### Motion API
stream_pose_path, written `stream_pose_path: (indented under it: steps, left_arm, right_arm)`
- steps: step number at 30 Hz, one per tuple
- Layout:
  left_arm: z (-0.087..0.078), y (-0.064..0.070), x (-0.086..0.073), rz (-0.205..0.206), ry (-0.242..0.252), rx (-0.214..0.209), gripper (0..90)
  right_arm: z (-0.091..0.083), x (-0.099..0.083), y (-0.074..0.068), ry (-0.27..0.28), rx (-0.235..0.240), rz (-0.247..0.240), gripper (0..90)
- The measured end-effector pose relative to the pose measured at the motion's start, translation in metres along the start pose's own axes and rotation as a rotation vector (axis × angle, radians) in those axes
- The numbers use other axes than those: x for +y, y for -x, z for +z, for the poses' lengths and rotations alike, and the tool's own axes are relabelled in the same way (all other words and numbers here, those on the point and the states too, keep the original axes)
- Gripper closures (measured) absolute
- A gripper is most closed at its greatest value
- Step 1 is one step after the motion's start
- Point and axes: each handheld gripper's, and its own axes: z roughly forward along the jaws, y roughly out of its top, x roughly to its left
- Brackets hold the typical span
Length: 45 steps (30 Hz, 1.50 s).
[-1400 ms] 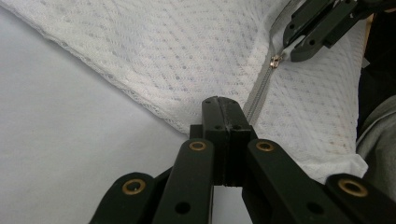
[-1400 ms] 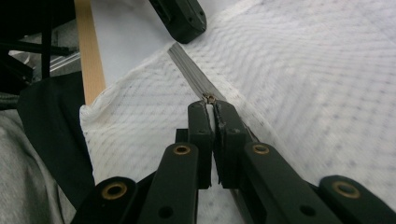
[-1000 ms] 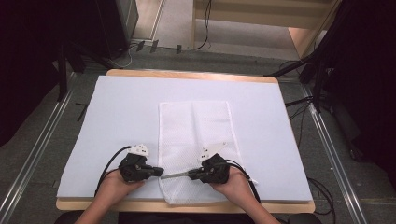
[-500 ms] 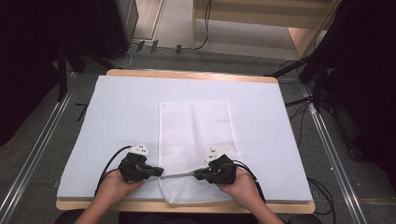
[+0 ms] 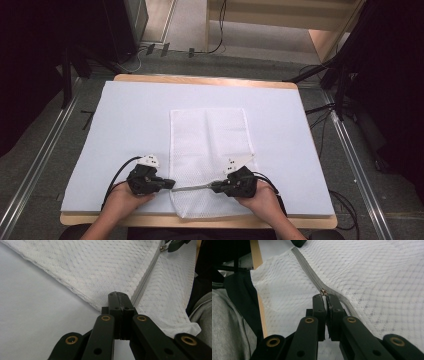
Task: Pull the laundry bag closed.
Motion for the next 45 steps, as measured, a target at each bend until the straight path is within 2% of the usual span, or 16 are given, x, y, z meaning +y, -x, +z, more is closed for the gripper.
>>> stream_pose_path:
  steps: [7, 21, 28, 45]
  left_arm:
    - [0.0, 0.0, 0.0, -0.003, 0.002, -0.004, 90.0]
    - [0.0, 0.001, 0.0, -0.005, -0.002, 0.005, 90.0]
    - [0.001, 0.0, 0.0, -0.016, 0.005, -0.003, 90.0]
    - [0.0, -0.001, 0.0, -0.017, 0.003, -0.006, 90.0]
  right_arm:
    - [-0.007, -0.004, 0.002, 0.005, -0.011, 0.021, 88.7]
    - [-0.017, -0.012, 0.004, 0.014, -0.03, 0.017, 88.7]
    - [-0.025, -0.017, 0.007, 0.021, -0.047, 0.037, 88.7]
    - [-0.038, -0.025, 0.014, 0.027, -0.055, 0.021, 88.6]
